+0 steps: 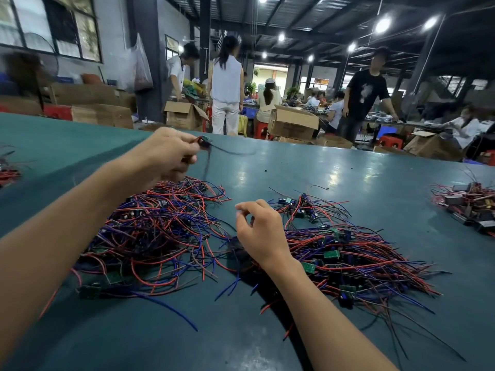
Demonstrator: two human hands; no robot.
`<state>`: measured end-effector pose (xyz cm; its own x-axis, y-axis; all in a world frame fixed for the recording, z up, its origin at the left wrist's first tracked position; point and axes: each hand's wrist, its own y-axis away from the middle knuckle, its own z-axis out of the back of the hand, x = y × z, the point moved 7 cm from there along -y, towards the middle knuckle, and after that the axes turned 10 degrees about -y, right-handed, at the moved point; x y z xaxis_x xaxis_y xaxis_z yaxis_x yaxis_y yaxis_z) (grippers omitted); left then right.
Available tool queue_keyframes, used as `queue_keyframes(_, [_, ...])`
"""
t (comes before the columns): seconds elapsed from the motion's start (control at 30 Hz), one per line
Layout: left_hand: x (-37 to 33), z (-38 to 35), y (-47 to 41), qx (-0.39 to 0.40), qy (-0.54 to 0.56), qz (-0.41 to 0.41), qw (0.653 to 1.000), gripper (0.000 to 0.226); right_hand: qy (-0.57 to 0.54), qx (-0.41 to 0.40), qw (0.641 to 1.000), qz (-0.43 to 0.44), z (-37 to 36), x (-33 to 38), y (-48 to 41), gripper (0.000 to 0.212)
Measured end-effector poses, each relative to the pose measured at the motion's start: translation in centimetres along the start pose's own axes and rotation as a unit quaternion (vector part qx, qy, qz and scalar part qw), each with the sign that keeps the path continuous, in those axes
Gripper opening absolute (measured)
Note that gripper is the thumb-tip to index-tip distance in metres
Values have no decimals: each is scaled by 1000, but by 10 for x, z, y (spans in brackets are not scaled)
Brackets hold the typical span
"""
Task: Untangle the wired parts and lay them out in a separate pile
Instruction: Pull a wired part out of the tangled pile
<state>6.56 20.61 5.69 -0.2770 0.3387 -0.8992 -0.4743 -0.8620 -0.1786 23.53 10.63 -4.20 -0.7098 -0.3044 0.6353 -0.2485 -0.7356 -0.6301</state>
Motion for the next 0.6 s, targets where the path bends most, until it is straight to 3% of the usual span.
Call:
queue_keyframes(0.1, [15, -43, 3, 102, 198, 77, 972, 31, -59, -54, 997, -21, 9, -1, -3, 17])
queue_keyframes(0.27, [45, -101, 11, 193, 359, 114, 906, 34, -213, -59, 970, -101, 14, -15, -10, 18])
queue_keyframes(0.37, [57, -116, 11, 183, 417, 121, 882, 29, -398, -43, 905, -145, 12, -17, -9, 23])
queue_keyframes(0.47, [60, -117, 12, 172, 459, 109, 865, 28, -552, -38, 810, -197, 12, -19, -10, 22])
queue_keyframes(0.6, [63, -123, 18, 179, 456, 93, 867, 31, -638, 32, 732, -235, 8, -12, -5, 27])
